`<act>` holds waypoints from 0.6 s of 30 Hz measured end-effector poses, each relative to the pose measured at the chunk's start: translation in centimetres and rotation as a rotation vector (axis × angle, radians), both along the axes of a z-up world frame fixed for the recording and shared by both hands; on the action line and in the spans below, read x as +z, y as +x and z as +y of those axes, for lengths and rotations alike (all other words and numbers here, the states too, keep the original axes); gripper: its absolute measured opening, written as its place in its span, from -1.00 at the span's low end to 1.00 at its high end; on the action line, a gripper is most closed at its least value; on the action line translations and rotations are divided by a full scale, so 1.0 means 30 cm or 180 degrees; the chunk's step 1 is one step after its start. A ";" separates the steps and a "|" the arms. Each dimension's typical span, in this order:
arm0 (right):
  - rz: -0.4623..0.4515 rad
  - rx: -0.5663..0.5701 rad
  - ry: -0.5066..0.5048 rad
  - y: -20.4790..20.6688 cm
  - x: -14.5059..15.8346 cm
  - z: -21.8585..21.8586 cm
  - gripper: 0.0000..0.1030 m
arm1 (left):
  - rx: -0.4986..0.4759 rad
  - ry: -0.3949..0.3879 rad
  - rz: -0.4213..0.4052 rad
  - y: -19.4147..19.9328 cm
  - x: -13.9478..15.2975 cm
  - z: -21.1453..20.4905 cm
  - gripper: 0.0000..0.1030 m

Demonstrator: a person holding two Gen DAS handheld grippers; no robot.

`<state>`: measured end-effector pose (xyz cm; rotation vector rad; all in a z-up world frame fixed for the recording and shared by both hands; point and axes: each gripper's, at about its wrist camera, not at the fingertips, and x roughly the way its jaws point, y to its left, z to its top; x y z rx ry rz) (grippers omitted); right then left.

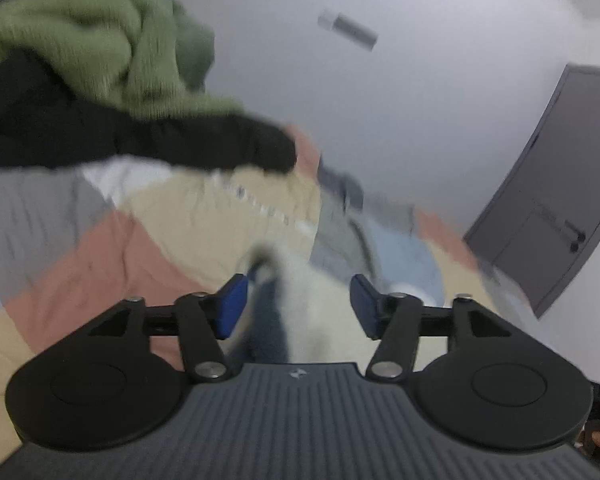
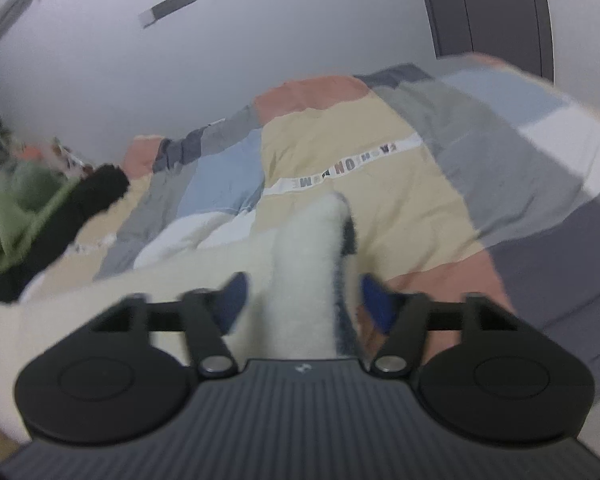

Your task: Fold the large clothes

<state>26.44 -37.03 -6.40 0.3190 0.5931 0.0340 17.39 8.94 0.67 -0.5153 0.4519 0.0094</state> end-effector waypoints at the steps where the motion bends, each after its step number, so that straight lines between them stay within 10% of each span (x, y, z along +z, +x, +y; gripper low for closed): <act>1: -0.0058 0.0010 -0.0033 -0.020 0.019 0.006 0.43 | -0.0015 0.0044 -0.0074 -0.023 0.024 -0.010 0.26; 18: -0.0305 0.0255 0.0881 -0.336 0.093 0.079 0.63 | -0.0648 -0.0609 0.0377 -0.244 -0.023 -0.256 0.52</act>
